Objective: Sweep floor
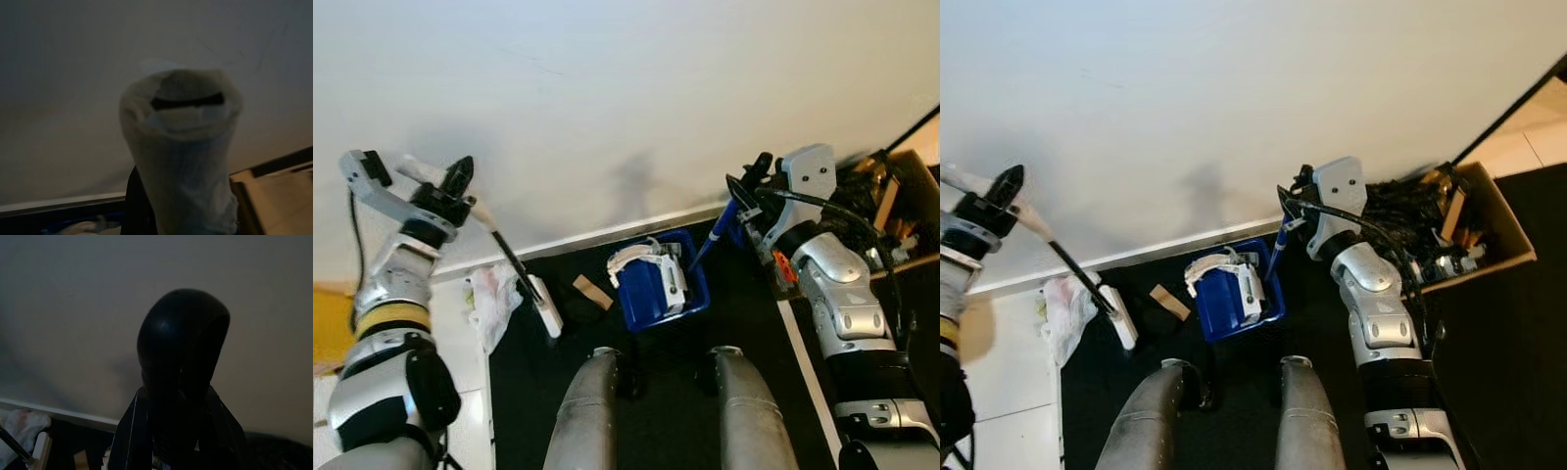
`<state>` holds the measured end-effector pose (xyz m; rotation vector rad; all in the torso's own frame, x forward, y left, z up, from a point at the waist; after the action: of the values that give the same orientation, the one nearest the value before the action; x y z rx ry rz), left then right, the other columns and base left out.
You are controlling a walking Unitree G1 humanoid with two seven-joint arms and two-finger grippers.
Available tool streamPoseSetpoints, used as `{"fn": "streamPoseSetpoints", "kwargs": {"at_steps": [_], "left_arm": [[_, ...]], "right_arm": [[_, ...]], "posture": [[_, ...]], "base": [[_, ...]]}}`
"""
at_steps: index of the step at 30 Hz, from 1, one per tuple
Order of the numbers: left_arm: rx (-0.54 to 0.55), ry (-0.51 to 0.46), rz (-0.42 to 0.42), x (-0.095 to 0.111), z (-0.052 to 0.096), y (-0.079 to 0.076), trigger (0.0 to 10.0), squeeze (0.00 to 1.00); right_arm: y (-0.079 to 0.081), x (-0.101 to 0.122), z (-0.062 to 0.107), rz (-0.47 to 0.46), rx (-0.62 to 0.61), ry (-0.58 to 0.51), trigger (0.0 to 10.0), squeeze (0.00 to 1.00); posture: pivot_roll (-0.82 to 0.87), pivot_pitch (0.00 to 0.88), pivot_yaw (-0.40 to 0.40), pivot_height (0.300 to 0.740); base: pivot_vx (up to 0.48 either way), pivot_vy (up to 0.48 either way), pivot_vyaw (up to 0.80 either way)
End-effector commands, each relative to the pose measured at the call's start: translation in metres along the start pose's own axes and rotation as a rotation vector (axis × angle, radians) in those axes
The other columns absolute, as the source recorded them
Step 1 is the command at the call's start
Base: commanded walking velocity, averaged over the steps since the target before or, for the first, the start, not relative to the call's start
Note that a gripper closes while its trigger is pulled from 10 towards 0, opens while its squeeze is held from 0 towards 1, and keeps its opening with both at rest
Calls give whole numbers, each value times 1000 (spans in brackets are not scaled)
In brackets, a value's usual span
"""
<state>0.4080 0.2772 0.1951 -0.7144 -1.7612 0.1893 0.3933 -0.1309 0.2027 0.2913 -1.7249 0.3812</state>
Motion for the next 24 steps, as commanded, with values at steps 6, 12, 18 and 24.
{"fn": "streamPoseSetpoints", "kwargs": {"at_steps": [6, 12, 18, 24], "left_arm": [[-16, 12, 306, -52, 2, -13, 10000, 0], [-278, 62, 507, -85, -25, -86, 10000, 0], [-428, 96, 600, -93, -38, -132, 10000, 0], [-575, 99, 727, -93, -45, -183, 10000, 0]], "right_arm": [[5, 5, 2, -13, 20, 0, 10000, 0], [15, -2, -2, -47, 48, 19, 10000, 0], [18, -1, -8, -55, 50, 17, 10000, 0], [19, -1, -12, -64, 47, 10, 10000, 0]], "posture": [[-135, 552, 28, 740], [-104, 537, 38, 740], [-81, 528, 54, 740], [-61, 507, 68, 740]], "base": [[0, 0, 0], [0, 0, 0], [0, 0, 0], [0, 0, 0]]}}
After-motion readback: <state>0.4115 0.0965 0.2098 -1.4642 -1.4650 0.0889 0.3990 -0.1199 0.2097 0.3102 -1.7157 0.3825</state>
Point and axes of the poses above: a point about 5 cm out from each wrist's last joint towards the gripper, its own z axis pointing back from the gripper into the wrist, its own x axis along the axis of the wrist's last joint, y = z × x, the point moved 6 cm from there along -z, pointing out of the wrist towards the gripper, and after that the axes turned 6 degrees about -z, right-handed, at the moved point
